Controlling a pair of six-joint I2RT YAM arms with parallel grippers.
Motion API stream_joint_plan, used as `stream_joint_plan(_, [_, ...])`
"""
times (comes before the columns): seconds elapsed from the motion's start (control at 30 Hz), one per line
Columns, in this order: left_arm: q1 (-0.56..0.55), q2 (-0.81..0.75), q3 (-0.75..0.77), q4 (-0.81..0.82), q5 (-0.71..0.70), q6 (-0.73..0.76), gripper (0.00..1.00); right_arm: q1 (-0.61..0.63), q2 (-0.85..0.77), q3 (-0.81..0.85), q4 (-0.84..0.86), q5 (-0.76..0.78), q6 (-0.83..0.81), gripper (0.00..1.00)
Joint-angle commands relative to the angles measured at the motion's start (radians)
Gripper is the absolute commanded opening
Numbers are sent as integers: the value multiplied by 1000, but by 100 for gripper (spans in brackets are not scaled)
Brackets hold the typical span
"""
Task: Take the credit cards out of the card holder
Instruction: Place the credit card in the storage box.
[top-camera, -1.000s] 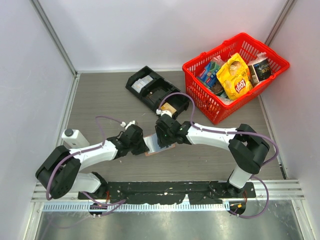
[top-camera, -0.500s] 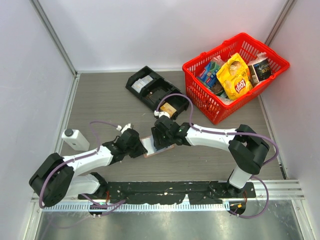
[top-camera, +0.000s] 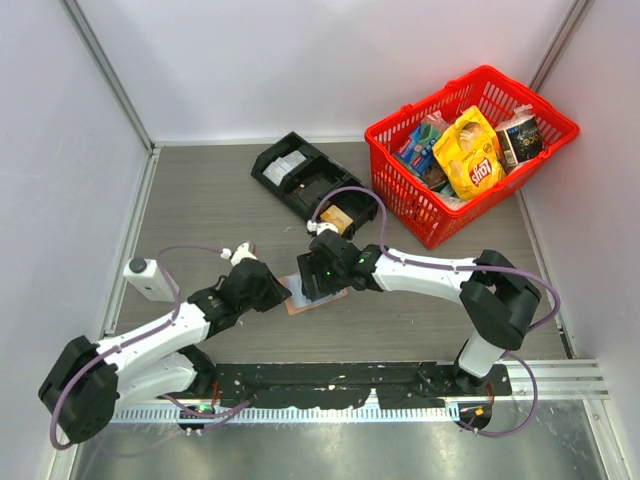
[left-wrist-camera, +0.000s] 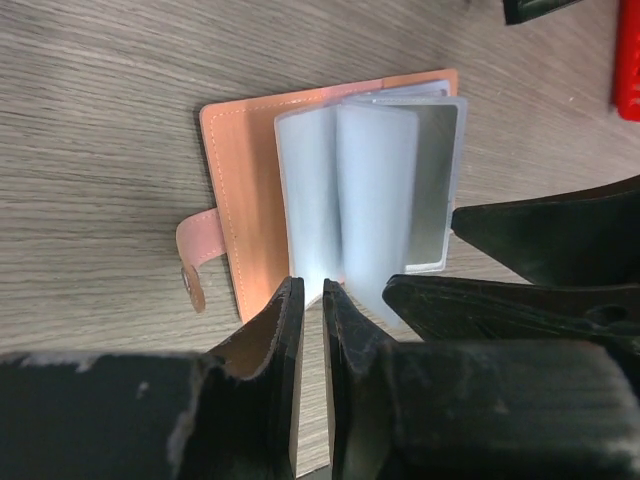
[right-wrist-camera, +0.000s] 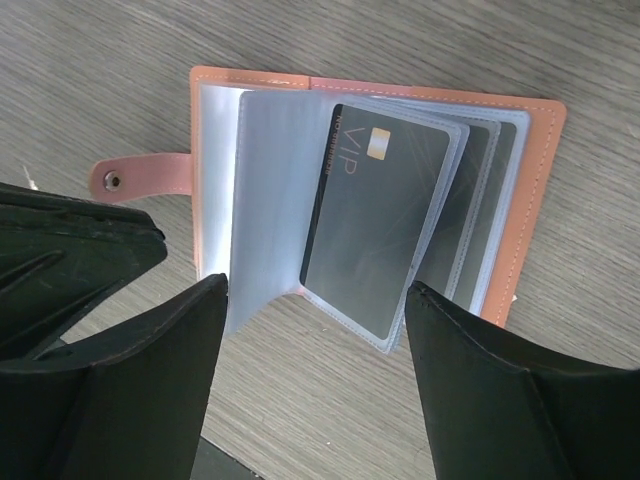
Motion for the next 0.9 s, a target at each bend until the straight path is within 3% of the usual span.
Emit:
stream_joint_plan(0.0, [-2,-93,-9,-55,-85,-26,16,4,-66,52,40,-31,-29,78])
stream_joint_plan(0.27, [-3,-259,11,-157,-154,-43,18,6,-85,85,13,-30,-70,82])
stream_joint_plan(0.4, [-3,-261,45,-144,-122,-24,20,-14,-94,65,8,15,-66,82])
stream_joint_plan(0.53, [-1,-169,48,-21,-32,-4,21,-78,-91,17,41,-30,-40,71])
stream_joint_plan(0.7, [24,15,43,184,112,-18,22,-157,-93,-58,130,-129,-9,45])
stream_joint_plan(0.87, [50,176,66,301,205,-24,22,-197,-68,-101,183,-180,-6,34])
